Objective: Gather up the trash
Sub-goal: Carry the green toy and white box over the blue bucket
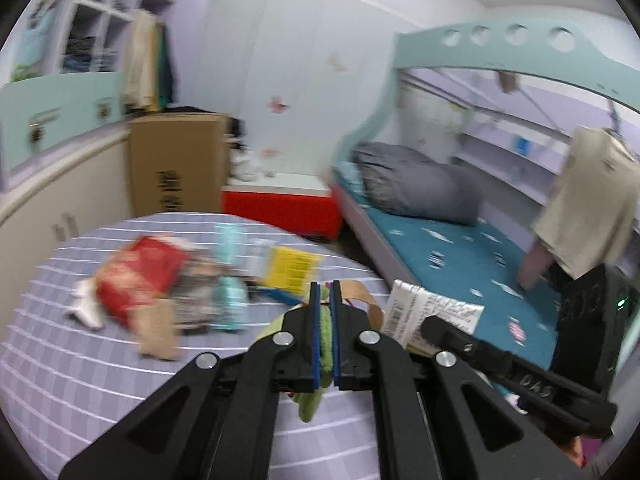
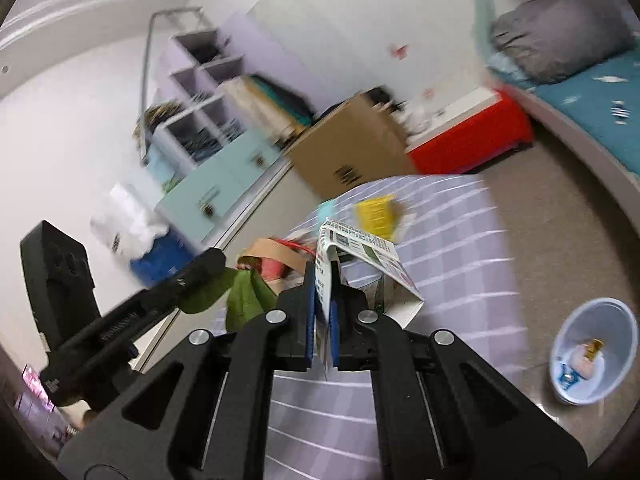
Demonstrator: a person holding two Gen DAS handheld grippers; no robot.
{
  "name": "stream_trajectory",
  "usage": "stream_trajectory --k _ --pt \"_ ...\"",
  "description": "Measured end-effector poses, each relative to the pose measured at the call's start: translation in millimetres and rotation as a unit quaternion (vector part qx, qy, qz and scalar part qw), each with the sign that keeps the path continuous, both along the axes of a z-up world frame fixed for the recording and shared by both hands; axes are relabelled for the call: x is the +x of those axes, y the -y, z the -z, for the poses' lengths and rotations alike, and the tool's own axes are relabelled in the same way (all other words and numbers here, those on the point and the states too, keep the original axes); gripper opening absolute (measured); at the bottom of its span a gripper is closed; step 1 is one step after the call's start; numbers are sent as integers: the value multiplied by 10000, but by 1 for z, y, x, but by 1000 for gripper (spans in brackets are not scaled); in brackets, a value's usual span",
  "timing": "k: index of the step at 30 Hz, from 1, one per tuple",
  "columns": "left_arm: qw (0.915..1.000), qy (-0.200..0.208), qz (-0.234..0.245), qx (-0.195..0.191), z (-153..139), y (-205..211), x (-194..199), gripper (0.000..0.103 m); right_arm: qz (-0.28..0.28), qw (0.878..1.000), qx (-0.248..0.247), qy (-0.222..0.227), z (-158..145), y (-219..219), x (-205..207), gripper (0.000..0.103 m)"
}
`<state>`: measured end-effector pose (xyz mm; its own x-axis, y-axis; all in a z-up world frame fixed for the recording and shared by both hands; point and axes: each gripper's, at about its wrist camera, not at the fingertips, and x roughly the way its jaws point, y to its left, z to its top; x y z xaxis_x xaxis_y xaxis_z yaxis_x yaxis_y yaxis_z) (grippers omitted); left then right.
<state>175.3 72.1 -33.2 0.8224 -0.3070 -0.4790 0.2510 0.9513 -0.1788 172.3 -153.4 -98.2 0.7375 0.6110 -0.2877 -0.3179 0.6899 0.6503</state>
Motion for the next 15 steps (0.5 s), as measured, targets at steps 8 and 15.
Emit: stream_trajectory --k 8,15 --pt "9881 -754 1305 297 61 142 17 4 1388 9878 -317 -627 65 117 -38 6" --pt "9616 -1848 1795 948 172 240 63 4 2333 9529 -707 -1805 169 188 -35 6"
